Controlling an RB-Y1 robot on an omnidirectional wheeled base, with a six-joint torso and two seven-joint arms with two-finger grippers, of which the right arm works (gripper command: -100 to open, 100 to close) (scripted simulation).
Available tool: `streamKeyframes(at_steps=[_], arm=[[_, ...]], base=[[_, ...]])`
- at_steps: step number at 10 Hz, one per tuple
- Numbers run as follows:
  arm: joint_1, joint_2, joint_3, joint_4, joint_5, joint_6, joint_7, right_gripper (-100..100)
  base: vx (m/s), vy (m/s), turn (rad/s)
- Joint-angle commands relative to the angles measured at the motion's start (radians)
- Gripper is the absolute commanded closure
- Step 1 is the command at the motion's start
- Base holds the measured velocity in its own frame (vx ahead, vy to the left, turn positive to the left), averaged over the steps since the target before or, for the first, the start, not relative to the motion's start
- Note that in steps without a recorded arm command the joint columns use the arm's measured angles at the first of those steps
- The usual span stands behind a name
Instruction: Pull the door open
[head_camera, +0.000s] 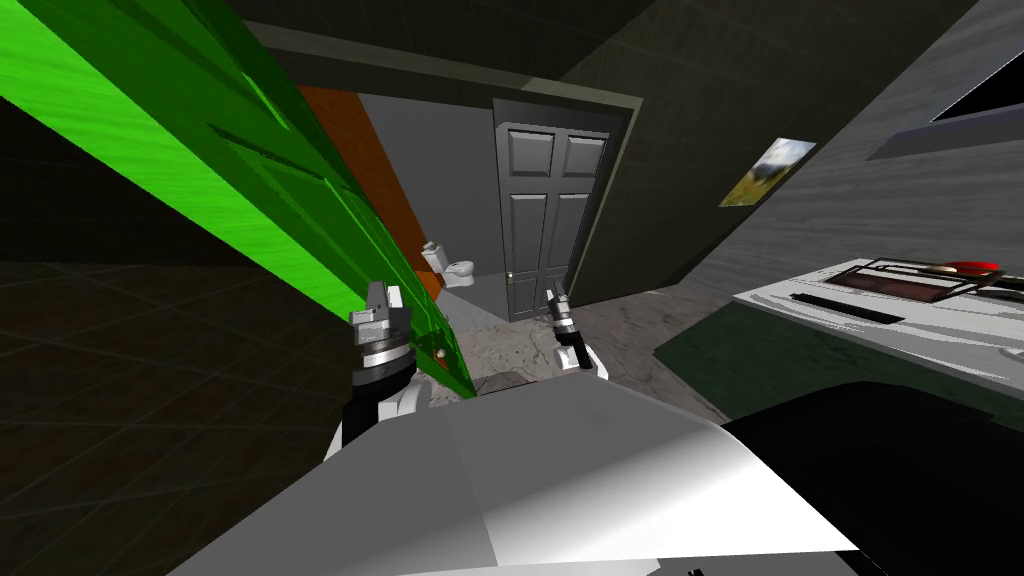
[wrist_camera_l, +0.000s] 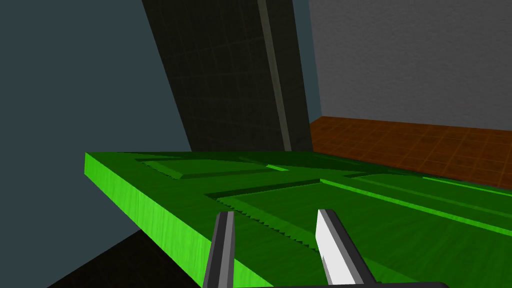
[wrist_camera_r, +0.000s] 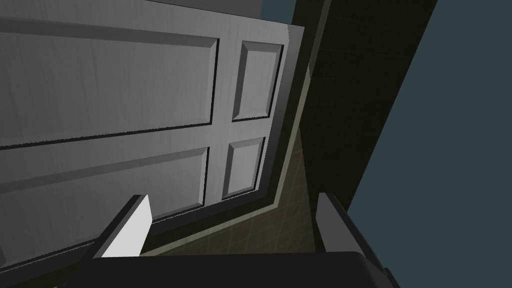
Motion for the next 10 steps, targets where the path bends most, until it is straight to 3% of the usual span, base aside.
streamKeyframes(at_steps=[1, 7, 8, 10], arm=[[-0.015, -0.003, 0.005, 0.050, -0.010, -0.015, 0.004, -100], [-0.079, -0.003, 0.027, 0.217, -0.045, -0.046, 0.023, -100], [-0.079, -0.003, 0.027, 0.222, -0.045, -0.046, 0.023, -100], [-0.101, -0.002, 0.034, 0.279, -0.057, -0.056, 0.029, -100]], base=[[0.089, -0.055, 0.010], [0.094, -0.049, 0.010], [0.063, -0.031, 0.006], [0.079, -0.031, 0.008]])
